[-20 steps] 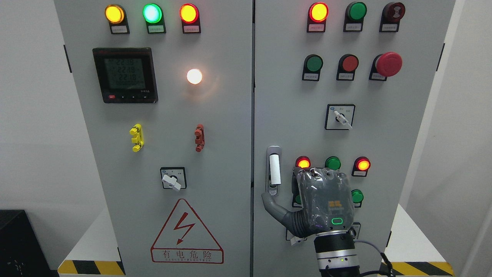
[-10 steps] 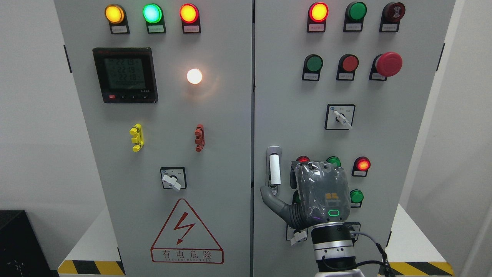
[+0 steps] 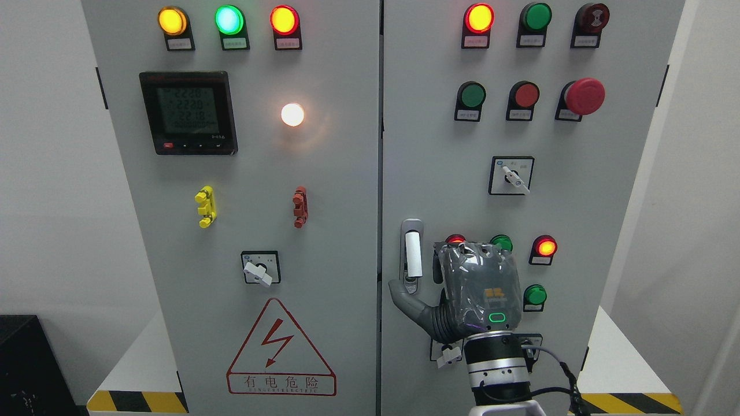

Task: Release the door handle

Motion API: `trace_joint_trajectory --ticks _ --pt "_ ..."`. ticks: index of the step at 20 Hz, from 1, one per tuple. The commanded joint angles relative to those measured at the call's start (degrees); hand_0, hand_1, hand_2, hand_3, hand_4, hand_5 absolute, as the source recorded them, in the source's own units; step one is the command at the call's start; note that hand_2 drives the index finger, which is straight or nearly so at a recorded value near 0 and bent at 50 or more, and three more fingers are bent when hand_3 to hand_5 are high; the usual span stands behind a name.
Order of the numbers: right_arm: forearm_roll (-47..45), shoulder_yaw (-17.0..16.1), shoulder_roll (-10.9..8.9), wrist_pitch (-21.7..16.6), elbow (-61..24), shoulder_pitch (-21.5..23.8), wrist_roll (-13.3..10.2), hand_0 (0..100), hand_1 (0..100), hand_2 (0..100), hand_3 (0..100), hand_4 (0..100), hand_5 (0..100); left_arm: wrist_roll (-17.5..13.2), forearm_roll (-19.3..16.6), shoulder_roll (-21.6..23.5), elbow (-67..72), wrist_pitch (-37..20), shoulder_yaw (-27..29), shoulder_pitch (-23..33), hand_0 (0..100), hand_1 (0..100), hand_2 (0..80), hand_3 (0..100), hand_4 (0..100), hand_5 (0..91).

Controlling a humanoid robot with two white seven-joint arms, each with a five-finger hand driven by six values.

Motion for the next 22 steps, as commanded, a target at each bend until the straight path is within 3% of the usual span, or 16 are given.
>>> trace_joint_trajectory --ticks 1,12,22 --pt "0.0 0.1 0.07 0.1 1.1 -0.5 0.0 5 36 82 100 99 92 0.0 0.0 0.0 -1.1 0.0 -1.2 0.0 0 0 2.1 9 1 0.0" --pt "0.2 -0.2 0.07 0.8 1.6 -0.9 0.0 10 37 83 100 99 92 0.0 0.0 0.0 -1.1 0.0 -1.2 0.0 0 0 2.2 9 1 0.0" --pt "0.0 -0.5 0.16 0.9 1.2 -0.8 0.0 27 42 83 100 99 92 0.0 0.0 0.0 -1.1 0.0 -1.2 0.0 0 0 2.2 9 1 0.0"
